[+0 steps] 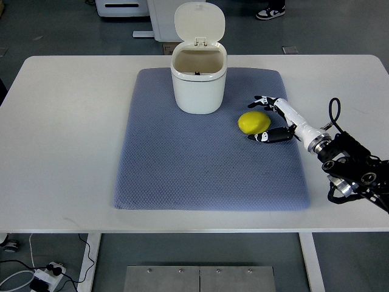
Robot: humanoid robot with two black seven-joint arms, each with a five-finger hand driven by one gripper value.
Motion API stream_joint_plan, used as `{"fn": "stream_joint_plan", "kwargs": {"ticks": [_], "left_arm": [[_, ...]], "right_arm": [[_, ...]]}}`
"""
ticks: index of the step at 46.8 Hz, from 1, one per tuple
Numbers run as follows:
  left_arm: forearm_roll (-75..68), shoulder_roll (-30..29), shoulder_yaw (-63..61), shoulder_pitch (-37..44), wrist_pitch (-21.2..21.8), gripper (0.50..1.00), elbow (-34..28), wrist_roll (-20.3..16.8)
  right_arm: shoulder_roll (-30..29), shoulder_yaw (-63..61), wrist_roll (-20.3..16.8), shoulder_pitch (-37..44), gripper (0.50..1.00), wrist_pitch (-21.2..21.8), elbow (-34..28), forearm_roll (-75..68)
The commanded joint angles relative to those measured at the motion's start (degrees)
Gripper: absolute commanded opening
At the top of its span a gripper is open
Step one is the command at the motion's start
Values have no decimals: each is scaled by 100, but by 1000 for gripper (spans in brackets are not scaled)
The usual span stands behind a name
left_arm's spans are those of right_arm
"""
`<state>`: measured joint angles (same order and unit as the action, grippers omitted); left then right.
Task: Put lemon in trash with right hand
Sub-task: 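Close the right hand's fingers around the yellow lemon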
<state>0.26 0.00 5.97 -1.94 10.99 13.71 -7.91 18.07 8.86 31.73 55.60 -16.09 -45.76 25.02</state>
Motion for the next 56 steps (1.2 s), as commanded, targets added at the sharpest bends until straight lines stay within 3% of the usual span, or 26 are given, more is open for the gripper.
{"fn": "stream_joint_plan", "kwargs": {"ticks": [1, 9, 20, 33, 38, 56], "left_arm": [[0, 0, 1, 0, 0, 1000, 0, 0], [0, 0, 1, 0, 0, 1000, 0, 0], [0, 0, 1, 0, 0, 1000, 0, 0], [0, 0, 1, 9, 0, 1000, 0, 0], [0, 0, 1, 0, 0, 1000, 0, 0], [0, 0, -8, 0, 0, 1000, 0, 0]], "right_arm": [[-5, 11, 0, 4, 885, 0, 6, -6], [-14, 11, 9, 4, 866, 0, 6, -6], [-14, 11, 27, 12, 755, 0, 6, -6], [-14, 11, 62, 12, 590, 0, -3, -6], [-14, 11, 88, 21, 500, 0, -3, -15], [294, -24, 88, 214, 500, 53, -55, -76]]}}
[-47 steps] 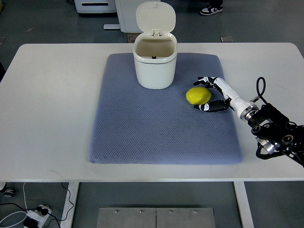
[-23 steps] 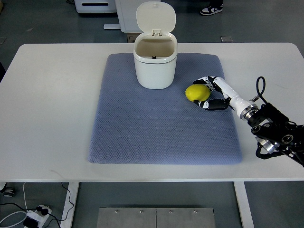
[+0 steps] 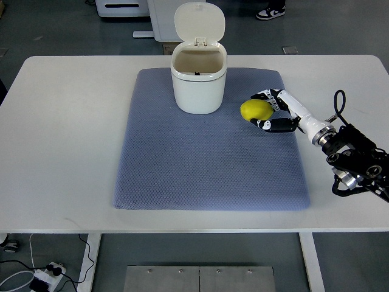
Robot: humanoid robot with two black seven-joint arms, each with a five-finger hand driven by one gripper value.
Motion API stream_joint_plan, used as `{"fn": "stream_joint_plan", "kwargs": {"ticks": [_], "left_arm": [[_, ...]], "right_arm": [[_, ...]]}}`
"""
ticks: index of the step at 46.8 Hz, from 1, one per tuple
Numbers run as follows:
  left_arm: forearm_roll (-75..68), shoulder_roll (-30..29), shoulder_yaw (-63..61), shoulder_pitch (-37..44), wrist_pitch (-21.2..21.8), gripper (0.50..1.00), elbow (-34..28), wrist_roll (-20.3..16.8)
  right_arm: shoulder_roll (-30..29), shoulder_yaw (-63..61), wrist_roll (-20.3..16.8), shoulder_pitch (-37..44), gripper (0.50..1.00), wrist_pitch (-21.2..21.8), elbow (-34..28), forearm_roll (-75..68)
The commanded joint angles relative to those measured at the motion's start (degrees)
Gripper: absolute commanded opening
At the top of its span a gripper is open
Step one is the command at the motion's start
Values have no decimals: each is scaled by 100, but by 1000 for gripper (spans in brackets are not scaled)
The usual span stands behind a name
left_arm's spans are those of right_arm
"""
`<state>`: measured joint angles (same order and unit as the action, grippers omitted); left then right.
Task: Put lemon in trash with right hand
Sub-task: 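Close the right hand's fingers around the yellow lemon, then lift the lemon with the right hand and carry it over the bin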
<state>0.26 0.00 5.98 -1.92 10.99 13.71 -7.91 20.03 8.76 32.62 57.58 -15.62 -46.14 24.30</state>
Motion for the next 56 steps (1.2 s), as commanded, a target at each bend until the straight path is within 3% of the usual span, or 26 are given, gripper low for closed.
{"fn": "stream_joint_plan", "kwargs": {"ticks": [1, 14, 29, 40, 56], "left_arm": [[0, 0, 0, -1, 0, 1000, 0, 0], [0, 0, 0, -1, 0, 1000, 0, 0], [0, 0, 0, -1, 0, 1000, 0, 0], [0, 0, 0, -1, 0, 1000, 0, 0], [0, 0, 0, -1, 0, 1000, 0, 0]], "right_arm": [[141, -15, -1, 17, 500, 7, -35, -13], [870, -32, -1, 386, 500, 94, -333, -180], [1706, -24, -80, 1045, 500, 279, -1300, -645], [1627, 3, -291, 1326, 500, 270, -1415, -804], [810, 20, -617, 1704, 500, 244, -1362, -821]]}}
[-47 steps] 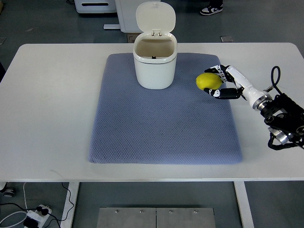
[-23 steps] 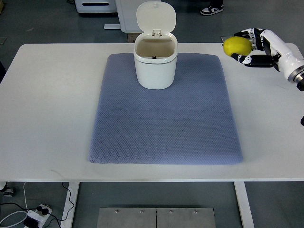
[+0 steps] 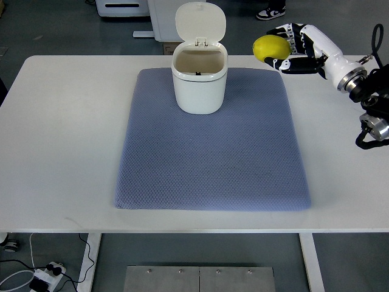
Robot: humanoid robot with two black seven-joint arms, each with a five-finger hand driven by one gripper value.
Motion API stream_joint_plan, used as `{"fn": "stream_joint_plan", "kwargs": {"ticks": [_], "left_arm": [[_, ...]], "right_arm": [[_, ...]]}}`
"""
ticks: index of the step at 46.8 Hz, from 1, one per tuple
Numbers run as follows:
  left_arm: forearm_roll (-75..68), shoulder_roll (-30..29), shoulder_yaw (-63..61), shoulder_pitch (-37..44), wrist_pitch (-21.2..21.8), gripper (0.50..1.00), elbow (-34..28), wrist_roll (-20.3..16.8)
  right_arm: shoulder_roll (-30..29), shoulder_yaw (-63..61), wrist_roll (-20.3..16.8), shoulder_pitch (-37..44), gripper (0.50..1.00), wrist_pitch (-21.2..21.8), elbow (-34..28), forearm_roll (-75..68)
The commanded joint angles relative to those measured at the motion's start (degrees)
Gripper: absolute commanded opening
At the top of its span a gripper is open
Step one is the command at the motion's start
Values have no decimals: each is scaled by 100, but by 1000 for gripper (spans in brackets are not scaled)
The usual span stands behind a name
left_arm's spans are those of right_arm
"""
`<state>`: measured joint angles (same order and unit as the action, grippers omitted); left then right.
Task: Put lemon in trash with right hand
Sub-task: 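Lift the lemon with the right hand and carry it over the bin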
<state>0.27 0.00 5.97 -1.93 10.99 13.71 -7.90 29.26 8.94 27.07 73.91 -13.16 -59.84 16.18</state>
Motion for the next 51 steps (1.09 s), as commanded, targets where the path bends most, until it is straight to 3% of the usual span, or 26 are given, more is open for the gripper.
{"fn": "stream_joint_plan", "kwargs": {"ticks": [1, 12, 33, 51], "left_arm": [[-1, 0, -8, 0, 0, 1000, 0, -1], [-1, 0, 1, 0, 0, 1000, 0, -1], [-1, 0, 1, 0, 0, 1000, 0, -1], [-1, 0, 1, 0, 0, 1000, 0, -1]], "right_arm": [[-157, 2, -79, 80, 500, -11, 7, -9], [-702, 107, -264, 246, 500, -20, 192, -1], [-2047, 846, -536, 668, 500, 7, 1369, -475], [-2610, 855, -862, 783, 502, 77, 2011, -493]]}}
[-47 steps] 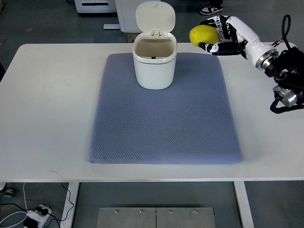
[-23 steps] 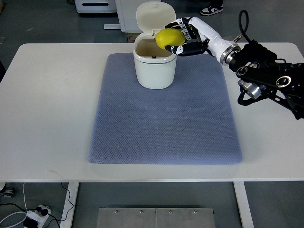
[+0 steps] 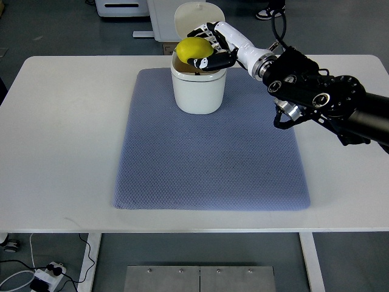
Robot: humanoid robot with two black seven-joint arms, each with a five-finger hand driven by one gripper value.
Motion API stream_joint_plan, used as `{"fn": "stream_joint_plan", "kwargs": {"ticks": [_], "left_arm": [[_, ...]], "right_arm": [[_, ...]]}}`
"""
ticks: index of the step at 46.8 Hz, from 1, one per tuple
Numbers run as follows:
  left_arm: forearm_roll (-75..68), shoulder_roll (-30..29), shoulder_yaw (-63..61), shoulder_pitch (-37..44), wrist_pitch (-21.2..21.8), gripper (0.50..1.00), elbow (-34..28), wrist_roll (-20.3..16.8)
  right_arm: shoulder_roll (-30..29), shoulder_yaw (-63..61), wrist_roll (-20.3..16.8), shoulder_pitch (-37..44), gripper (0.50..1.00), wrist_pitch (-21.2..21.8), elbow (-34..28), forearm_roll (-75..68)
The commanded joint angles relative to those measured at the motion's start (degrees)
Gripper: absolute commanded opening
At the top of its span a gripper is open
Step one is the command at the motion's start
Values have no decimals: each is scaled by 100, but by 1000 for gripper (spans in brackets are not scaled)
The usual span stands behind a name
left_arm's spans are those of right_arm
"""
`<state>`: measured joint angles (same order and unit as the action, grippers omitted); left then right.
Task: Put lemon in trash with right hand
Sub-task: 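Open the right hand to drop the lemon into the white bin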
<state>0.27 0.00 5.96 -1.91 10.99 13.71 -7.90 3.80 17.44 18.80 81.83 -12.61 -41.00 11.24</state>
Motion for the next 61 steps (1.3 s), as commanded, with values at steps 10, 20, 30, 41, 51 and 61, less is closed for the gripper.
{"fn": "stream_joint_plan", "kwargs": {"ticks": [10, 20, 30, 41, 51, 61], "left_arm": [[0, 0, 2, -3, 0, 1000, 0, -1], [0, 0, -7, -3, 0, 1000, 0, -1], [0, 0, 2, -3, 0, 1000, 0, -1], [0, 0, -7, -3, 0, 1000, 0, -1], [0, 0, 2, -3, 0, 1000, 0, -1], [0, 0, 2, -3, 0, 1000, 0, -1]], "right_arm": [[-266, 40, -219, 0, 539, 136, 487, 1], [-380, 58, -263, 0, 596, 233, 786, 10], [-380, 119, -290, -9, 784, 233, 822, 18], [-380, 119, -281, -27, 868, 233, 822, 19], [-380, 119, -237, -53, 933, 233, 804, 45], [-362, 119, -193, -62, 989, 233, 742, 62]]}}
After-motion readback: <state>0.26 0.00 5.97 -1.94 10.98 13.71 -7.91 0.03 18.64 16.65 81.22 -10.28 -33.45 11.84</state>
